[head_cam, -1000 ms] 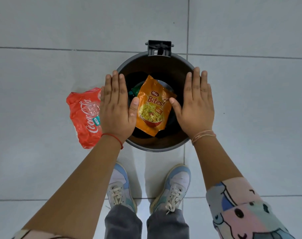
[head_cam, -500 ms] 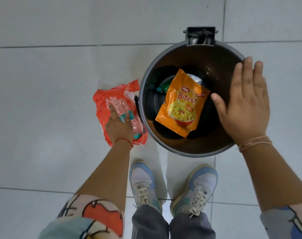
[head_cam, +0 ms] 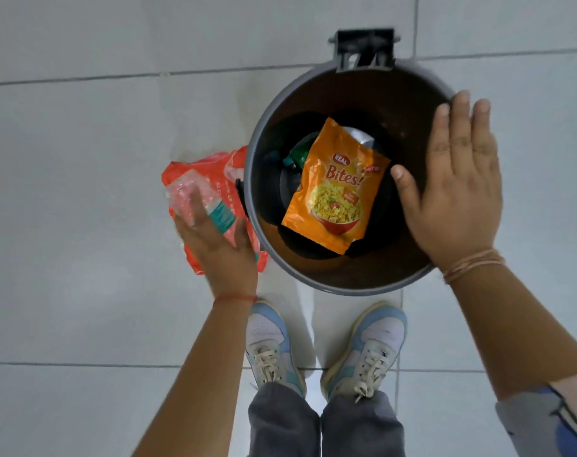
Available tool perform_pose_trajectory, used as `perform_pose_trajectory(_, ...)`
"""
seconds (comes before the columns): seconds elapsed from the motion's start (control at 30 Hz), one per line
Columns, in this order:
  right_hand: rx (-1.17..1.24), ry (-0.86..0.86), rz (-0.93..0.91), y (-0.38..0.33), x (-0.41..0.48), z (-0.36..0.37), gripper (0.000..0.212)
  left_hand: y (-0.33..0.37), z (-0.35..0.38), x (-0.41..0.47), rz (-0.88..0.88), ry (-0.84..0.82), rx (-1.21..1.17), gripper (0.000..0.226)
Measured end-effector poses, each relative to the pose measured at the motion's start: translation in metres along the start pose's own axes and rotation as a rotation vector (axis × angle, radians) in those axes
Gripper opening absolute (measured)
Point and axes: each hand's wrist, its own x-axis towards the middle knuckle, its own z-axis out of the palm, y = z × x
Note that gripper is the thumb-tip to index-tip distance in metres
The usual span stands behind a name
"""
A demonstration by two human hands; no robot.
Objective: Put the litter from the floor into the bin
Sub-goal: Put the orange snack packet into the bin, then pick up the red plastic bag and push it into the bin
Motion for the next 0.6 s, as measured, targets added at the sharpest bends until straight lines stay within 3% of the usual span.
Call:
perform_pose_trajectory(0.1, 0.112, 0.025, 0.029, -0.002, 0.001, -0.005, 0.054, 0.049, -0.036, -0.046, 0.387, 0.193, -0.151, 0.069)
perform_pose_trajectory(0.2, 0.195, 0.031, 0.032, -0.001, 0.002, -0.007, 0.047, 0.094, -0.035, -0.072, 0.543, 0.033, -0.119, 0.072)
perform_pose_trajectory(0.27, 0.233, 0.025, 0.035, 0.001, 0.003, -0.006, 0.046, 0.113, -0.011, -0.073, 0.517, -0.168, 0.003, 0.073)
perform_pose_trajectory(0.5, 0.310, 0.030, 0.019, 0.005, 0.003, -0.005, 0.048, 0.095, 0.100, -0.020, 0.048, -0.431, 0.384, 0.084)
perform_pose_trajectory(0.6, 0.315, 0.056, 0.014, 0.003, 0.003, -0.003, 0.046, 0.077, 0.125, -0.008, 0.006, -0.571, 0.532, 0.080)
